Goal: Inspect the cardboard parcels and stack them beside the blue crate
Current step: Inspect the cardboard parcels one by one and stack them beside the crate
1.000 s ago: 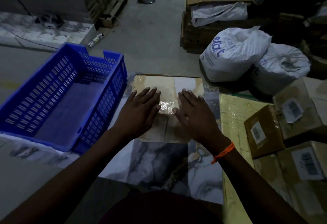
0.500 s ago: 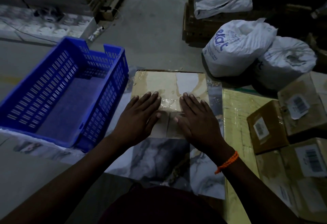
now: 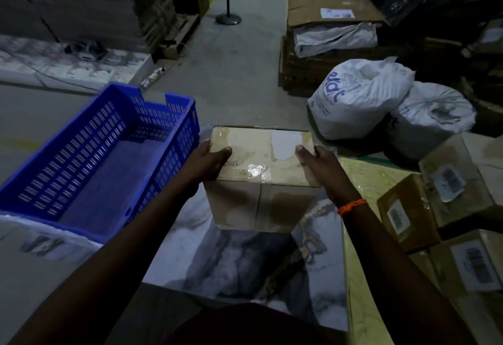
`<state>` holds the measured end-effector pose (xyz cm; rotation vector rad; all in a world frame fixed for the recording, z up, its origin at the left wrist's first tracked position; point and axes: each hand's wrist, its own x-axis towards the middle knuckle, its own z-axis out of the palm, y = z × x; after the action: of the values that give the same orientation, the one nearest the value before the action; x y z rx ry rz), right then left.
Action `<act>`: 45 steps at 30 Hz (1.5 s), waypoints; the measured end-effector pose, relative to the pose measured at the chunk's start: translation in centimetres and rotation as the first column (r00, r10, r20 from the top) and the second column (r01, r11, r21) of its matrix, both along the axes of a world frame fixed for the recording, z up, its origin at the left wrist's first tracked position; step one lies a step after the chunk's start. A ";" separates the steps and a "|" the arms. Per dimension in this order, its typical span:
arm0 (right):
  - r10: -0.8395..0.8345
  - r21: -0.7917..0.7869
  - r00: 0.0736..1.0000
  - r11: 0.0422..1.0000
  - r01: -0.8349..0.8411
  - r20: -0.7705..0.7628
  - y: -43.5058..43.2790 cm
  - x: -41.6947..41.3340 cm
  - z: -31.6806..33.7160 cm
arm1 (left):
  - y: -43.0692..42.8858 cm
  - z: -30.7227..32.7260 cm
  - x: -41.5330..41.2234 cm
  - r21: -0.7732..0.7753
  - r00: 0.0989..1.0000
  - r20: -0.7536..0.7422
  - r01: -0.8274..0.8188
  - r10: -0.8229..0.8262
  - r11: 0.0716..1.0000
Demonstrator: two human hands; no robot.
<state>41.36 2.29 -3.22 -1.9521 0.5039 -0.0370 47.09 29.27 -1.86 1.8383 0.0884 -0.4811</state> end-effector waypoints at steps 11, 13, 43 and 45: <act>-0.266 0.134 0.939 0.961 0.241 0.219 0.3 -0.9 -1.0 | 0.7 -1.4 -2.2 -0.245 0.973 0.199 -0.062 0.113 0.968; -0.289 0.144 0.938 0.953 0.265 0.189 0.7 -2.0 -2.4 | 1.2 -2.0 -3.1 -0.250 0.968 0.181 -0.125 0.174 0.960; -0.122 0.032 0.986 0.991 0.126 -0.118 1.0 -6.5 -11.6 | 3.0 -12.1 -6.5 0.049 0.990 0.001 -0.144 0.145 0.988; -0.118 0.023 0.986 0.992 0.122 -0.116 0.6 -3.6 -12.0 | 2.1 -12.6 -3.8 0.085 0.992 0.000 -0.127 0.128 0.988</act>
<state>37.73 2.88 -15.26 -1.9004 0.6942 0.0060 43.31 31.41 -14.42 1.9013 0.2317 -0.3975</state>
